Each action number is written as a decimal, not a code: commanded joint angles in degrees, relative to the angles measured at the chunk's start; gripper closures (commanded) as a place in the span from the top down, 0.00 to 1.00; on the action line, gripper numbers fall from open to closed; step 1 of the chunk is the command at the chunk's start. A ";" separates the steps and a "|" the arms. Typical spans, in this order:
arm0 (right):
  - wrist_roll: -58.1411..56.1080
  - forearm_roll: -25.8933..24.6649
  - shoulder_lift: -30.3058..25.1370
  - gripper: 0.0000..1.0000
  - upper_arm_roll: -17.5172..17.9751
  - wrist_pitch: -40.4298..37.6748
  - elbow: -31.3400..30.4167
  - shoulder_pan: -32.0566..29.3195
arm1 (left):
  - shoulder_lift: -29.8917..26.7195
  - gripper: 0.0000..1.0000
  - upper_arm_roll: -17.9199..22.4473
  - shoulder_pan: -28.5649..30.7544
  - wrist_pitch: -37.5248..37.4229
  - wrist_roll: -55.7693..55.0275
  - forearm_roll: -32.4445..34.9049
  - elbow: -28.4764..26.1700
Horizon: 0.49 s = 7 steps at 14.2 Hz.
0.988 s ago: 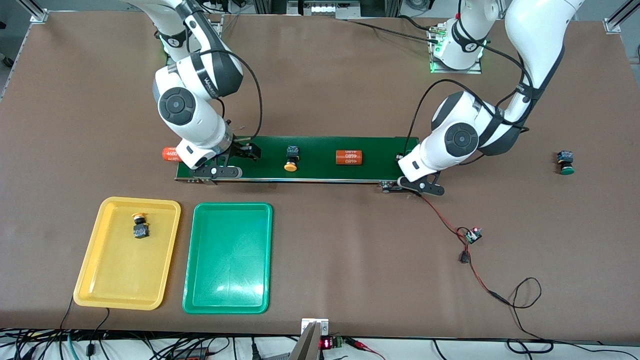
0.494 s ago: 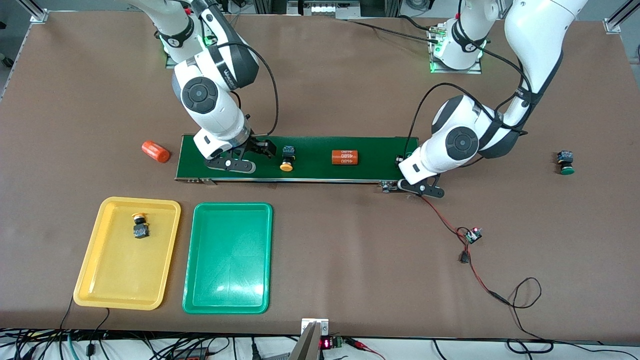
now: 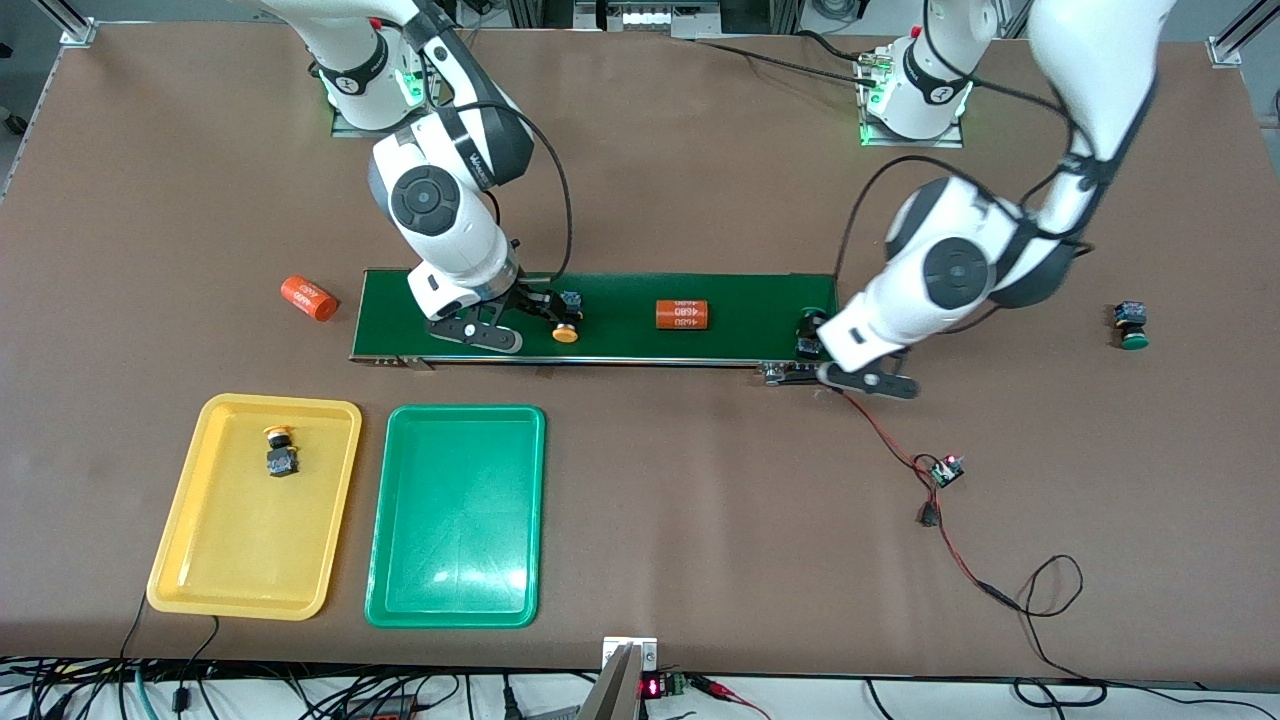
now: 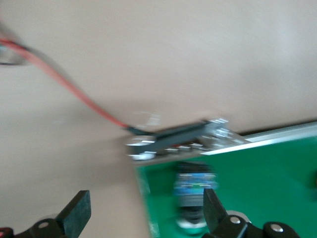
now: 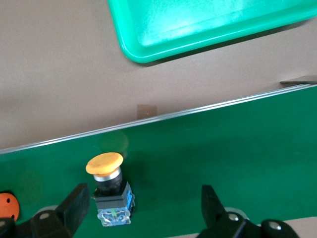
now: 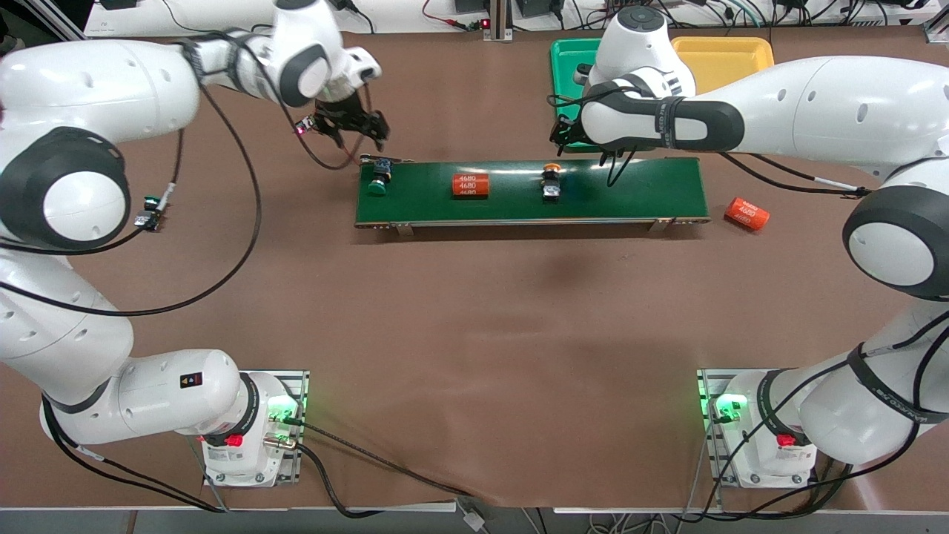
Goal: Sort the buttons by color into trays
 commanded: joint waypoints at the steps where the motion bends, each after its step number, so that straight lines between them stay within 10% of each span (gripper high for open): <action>1: 1.20 0.87 0.35 1.00 -0.80 0.86 0.08 1.10 | -2.37 1.00 -0.17 10.62 -3.06 3.80 -1.07 -0.67; 7: 1.20 0.87 1.14 1.00 -0.80 1.83 0.08 1.45 | 1.75 1.00 0.18 29.35 -3.16 7.50 -0.19 1.61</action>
